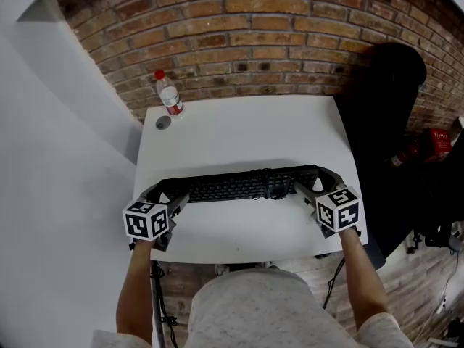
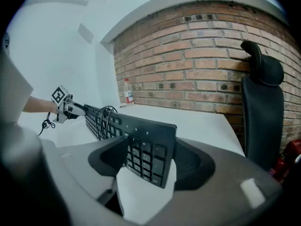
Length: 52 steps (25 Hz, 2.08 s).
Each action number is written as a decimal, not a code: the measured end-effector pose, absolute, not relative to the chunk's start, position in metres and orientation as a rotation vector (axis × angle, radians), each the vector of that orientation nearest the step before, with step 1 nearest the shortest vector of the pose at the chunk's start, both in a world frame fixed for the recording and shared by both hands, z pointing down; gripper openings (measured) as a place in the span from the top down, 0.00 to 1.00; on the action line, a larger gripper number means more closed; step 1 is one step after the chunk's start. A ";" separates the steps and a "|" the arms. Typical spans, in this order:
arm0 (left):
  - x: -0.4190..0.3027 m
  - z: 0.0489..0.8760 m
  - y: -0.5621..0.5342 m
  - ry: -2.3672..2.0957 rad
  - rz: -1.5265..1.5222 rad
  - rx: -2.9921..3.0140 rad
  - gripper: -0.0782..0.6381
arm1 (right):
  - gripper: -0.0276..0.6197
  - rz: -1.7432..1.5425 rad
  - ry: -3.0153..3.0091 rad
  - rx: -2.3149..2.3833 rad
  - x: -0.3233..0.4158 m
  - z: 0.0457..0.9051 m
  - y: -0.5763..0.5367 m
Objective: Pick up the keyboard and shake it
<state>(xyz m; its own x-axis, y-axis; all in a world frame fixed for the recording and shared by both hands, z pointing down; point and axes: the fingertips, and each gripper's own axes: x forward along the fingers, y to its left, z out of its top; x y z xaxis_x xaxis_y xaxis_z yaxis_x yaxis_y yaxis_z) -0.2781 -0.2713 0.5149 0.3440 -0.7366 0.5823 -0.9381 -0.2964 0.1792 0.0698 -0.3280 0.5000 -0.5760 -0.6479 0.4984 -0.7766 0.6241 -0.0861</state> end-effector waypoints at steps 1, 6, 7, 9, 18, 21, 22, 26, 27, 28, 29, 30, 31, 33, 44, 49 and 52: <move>-0.278 0.515 -0.270 -1.465 0.553 2.120 0.41 | 0.49 0.408 -2.427 1.128 0.070 0.501 -0.327; -0.275 0.514 -0.262 -1.477 0.578 2.119 0.40 | 0.50 0.364 -2.442 1.118 0.073 0.502 -0.320; -0.274 0.514 -0.260 -1.479 0.580 2.120 0.40 | 0.50 0.346 -2.448 1.117 0.074 0.502 -0.319; -0.273 0.515 -0.257 -1.488 0.577 2.120 0.40 | 0.50 0.314 -2.461 1.115 0.075 0.502 -0.317; -0.270 0.515 -0.246 -1.525 0.567 2.085 0.40 | 0.55 0.263 -2.462 1.024 0.079 0.503 -0.315; -0.269 0.515 -0.241 -1.536 0.572 2.077 0.40 | 0.55 0.238 -2.471 1.006 0.078 0.502 -0.316; -0.269 0.516 -0.238 -1.537 0.577 2.075 0.40 | 0.55 0.232 -2.470 0.997 0.077 0.503 -0.314; -0.268 0.518 -0.230 -1.521 0.609 2.076 0.40 | 0.55 0.203 -2.441 0.973 0.078 0.506 -0.304; -0.268 0.517 -0.229 -1.518 0.621 2.077 0.40 | 0.56 0.195 -2.433 0.972 0.078 0.505 -0.302; -0.268 0.516 -0.229 -1.518 0.634 2.077 0.40 | 0.56 0.189 -2.424 0.975 0.078 0.505 -0.301; -0.268 0.515 -0.230 -1.519 0.648 2.078 0.40 | 0.56 0.187 -2.413 0.981 0.079 0.504 -0.301; -0.268 0.514 -0.231 -1.519 0.665 2.080 0.40 | 0.56 0.189 -2.402 0.989 0.079 0.505 -0.299; -0.268 0.514 -0.231 -1.518 0.684 2.082 0.40 | 0.56 0.192 -2.390 0.998 0.080 0.505 -0.297; -0.269 0.514 -0.232 -1.515 0.715 2.089 0.40 | 0.56 0.187 -2.366 1.018 0.080 0.506 -0.293; -0.268 0.521 -0.215 -1.499 0.845 2.108 0.40 | 0.57 0.119 -2.266 1.041 0.083 0.515 -0.262; -0.267 0.530 -0.205 -1.497 0.936 2.117 0.41 | 0.58 0.092 -2.230 1.045 0.084 0.520 -0.248; -0.266 0.538 -0.196 -1.484 0.999 2.123 0.42 | 0.60 0.078 -2.199 1.035 0.086 0.525 -0.239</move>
